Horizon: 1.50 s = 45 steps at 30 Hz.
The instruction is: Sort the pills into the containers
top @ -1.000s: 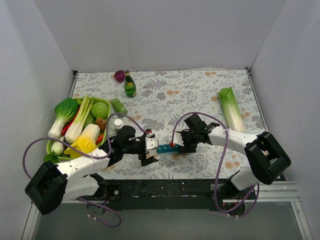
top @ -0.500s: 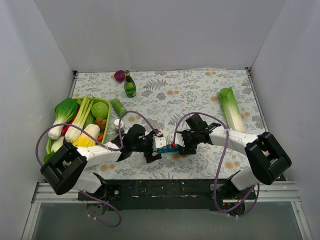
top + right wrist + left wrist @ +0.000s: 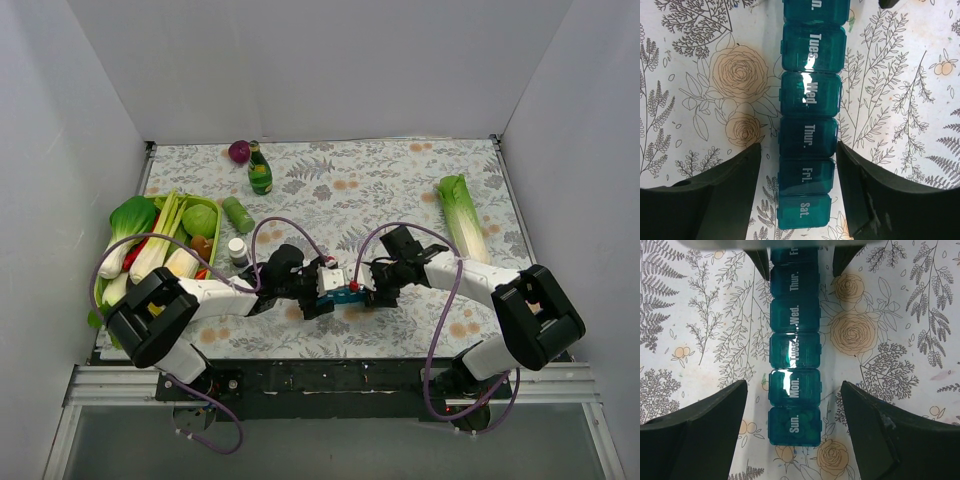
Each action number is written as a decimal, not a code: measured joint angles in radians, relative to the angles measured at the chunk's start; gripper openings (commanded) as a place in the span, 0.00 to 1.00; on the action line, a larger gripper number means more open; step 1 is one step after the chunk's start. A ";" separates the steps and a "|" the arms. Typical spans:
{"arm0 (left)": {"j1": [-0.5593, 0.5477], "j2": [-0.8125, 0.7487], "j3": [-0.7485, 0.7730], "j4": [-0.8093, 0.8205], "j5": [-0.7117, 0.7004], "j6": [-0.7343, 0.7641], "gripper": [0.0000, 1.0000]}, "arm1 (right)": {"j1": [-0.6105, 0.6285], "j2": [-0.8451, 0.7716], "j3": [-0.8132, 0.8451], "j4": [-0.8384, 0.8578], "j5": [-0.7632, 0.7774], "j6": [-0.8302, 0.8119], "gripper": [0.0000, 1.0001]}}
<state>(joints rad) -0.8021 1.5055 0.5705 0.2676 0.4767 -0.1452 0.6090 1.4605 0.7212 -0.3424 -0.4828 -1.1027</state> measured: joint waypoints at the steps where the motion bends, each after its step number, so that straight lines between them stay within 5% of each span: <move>1: -0.004 0.015 0.003 0.009 -0.006 -0.006 0.72 | -0.002 0.000 0.000 0.000 0.000 0.000 0.67; 31: -0.039 0.043 0.038 -0.027 -0.043 -0.072 0.05 | -0.020 0.006 -0.012 0.013 -0.030 0.021 0.48; 45: -0.014 0.038 0.064 -0.089 0.018 -0.151 0.00 | -0.020 -0.023 -0.052 0.068 -0.031 0.026 0.46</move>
<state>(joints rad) -0.8158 1.5433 0.6342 0.1787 0.4942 -0.2962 0.5892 1.4372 0.6689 -0.2741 -0.5137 -1.0767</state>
